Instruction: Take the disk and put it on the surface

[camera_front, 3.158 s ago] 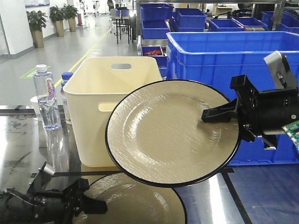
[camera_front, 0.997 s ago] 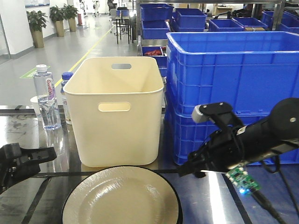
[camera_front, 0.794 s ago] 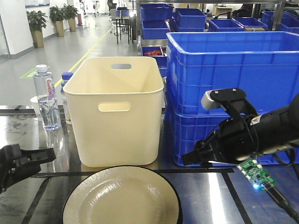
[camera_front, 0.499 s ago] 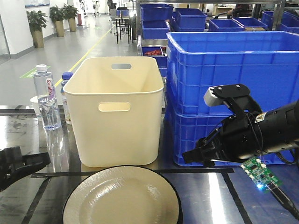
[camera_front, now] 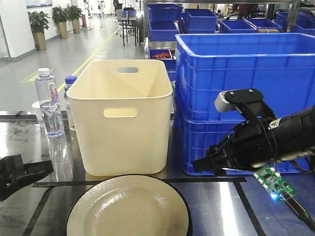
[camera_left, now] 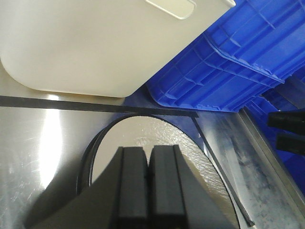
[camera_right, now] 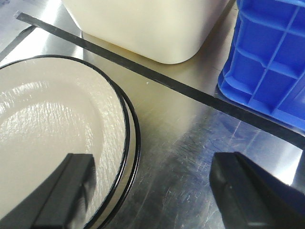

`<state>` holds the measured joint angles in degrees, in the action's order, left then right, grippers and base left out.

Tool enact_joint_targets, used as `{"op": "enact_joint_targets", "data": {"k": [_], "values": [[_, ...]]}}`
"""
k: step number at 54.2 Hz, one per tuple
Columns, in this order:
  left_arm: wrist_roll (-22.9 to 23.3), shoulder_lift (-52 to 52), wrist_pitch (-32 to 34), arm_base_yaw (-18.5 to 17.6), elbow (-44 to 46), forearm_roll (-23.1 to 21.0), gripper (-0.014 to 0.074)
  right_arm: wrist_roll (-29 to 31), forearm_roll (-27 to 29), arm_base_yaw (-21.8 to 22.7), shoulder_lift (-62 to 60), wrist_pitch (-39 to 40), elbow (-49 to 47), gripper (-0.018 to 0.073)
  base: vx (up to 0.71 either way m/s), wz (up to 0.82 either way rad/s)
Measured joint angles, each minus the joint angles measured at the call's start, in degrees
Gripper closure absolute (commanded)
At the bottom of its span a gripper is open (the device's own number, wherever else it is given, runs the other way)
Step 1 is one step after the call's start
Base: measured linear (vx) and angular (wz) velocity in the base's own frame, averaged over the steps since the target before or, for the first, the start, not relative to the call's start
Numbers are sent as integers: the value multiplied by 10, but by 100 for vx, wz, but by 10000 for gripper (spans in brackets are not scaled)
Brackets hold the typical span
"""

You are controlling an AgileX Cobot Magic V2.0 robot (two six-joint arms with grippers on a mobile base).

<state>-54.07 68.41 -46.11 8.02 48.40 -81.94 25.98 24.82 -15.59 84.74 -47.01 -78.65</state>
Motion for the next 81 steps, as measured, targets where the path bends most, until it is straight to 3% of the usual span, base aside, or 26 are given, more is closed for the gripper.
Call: {"op": "enact_joint_targets", "data": {"k": [20, 27, 41, 48, 59, 64, 73, 81], "values": [[7, -3, 0, 0, 0, 17, 605, 0, 0, 0, 0, 0, 0, 13, 0, 0], [61, -46, 25, -9, 0, 125, 605, 0, 0, 0, 0, 0, 0, 13, 0, 0], [256, -211, 119, -36, -13, 370, 605, 0, 0, 0, 0, 0, 0, 13, 0, 0], [341, -321, 174, -49, -78, 498, 605, 0, 0, 0, 0, 0, 0, 13, 0, 0], [517, -504, 276, -77, -250, 683, 605, 0, 0, 0, 0, 0, 0, 13, 0, 0], [556, -574, 325, -93, -329, 732, 605, 0, 0, 0, 0, 0, 0, 13, 0, 0], [573, -666, 399, -110, -468, 765, 605, 0, 0, 0, 0, 0, 0, 13, 0, 0], [574, -688, 385, -113, -500, 791, 605, 0, 0, 0, 0, -2, 0, 13, 0, 0]]}}
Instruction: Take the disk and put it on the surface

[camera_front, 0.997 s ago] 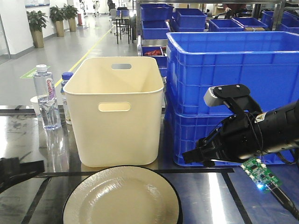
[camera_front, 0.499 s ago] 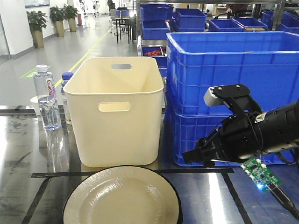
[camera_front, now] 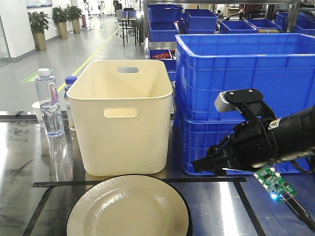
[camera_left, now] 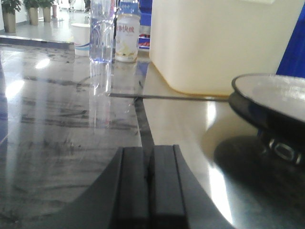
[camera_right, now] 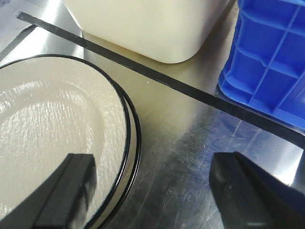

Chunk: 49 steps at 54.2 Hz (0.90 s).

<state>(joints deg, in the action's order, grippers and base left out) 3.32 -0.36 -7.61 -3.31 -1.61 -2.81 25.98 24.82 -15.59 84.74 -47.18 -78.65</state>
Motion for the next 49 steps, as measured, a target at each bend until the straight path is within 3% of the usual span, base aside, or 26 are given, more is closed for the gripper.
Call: {"op": "enact_joint_targets", "data": {"k": [10, 49], "values": [[0, -3, 0, 0, -1, 22, 605, 0, 0, 0, 0, -1, 0, 13, 0, 0], [0, -3, -1, 0, -1, 24, 603, 0, 0, 0, 1, -1, 0, 13, 0, 0]]}}
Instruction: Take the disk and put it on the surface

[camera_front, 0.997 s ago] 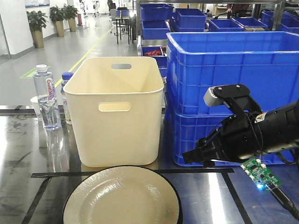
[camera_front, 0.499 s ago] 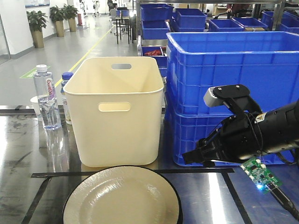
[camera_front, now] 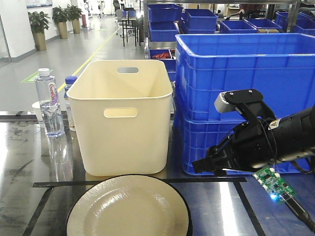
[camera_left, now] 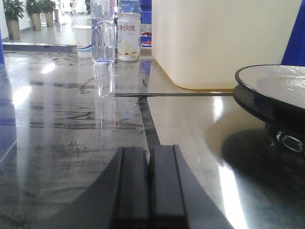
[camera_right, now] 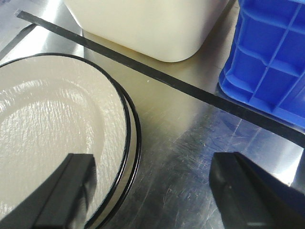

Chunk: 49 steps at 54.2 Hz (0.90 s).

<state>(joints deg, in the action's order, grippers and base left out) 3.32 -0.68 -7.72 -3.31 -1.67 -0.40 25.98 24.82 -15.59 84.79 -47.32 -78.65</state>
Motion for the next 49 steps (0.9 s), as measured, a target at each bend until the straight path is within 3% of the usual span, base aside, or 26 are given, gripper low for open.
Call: {"op": "enact_joint_targets", "data": {"k": [15, 25, 40, 49], "values": [[0, 0, 0, 0, 0, 0, 603, -37, 5, 0, -59, 30, 48, 75, 0, 0], [0, 0, 0, 0, 0, 0, 603, -105, -17, 0, -188, 142, 224, 209, 0, 0], [0, 0, 0, 0, 0, 0, 603, -260, -146, 6, -434, 318, 471, 569, 0, 0], [0, 0, 0, 0, 0, 1, 603, -307, -219, 63, -561, 347, 586, 572, 0, 0]]}}
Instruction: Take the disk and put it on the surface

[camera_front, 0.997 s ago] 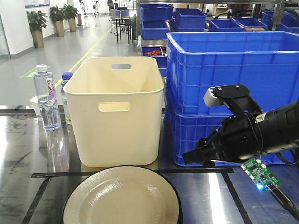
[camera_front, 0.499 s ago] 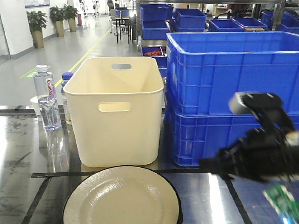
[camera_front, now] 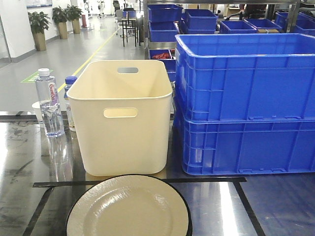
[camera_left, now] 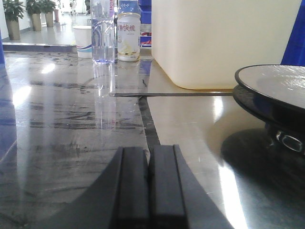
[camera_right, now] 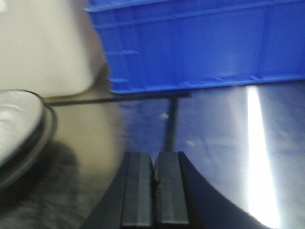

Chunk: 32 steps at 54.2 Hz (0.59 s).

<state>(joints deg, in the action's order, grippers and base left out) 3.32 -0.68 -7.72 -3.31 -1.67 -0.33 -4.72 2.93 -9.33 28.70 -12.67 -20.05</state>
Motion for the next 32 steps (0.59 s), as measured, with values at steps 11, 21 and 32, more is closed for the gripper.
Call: {"op": "enact_joint_targets", "data": {"k": [11, 21, 32], "values": [[0, 0, 0, 0, 0, 3, 603, -7, -24, 63, -149, 4, 107, 571, 0, 0], [0, 0, -1, 0, 0, 3, 603, -7, -49, 77, -282, 20, 195, 567, 0, 0], [0, 0, 0, 0, -1, 3, 603, -8, -56, 78, -292, 40, 217, 567, 0, 0]]}}
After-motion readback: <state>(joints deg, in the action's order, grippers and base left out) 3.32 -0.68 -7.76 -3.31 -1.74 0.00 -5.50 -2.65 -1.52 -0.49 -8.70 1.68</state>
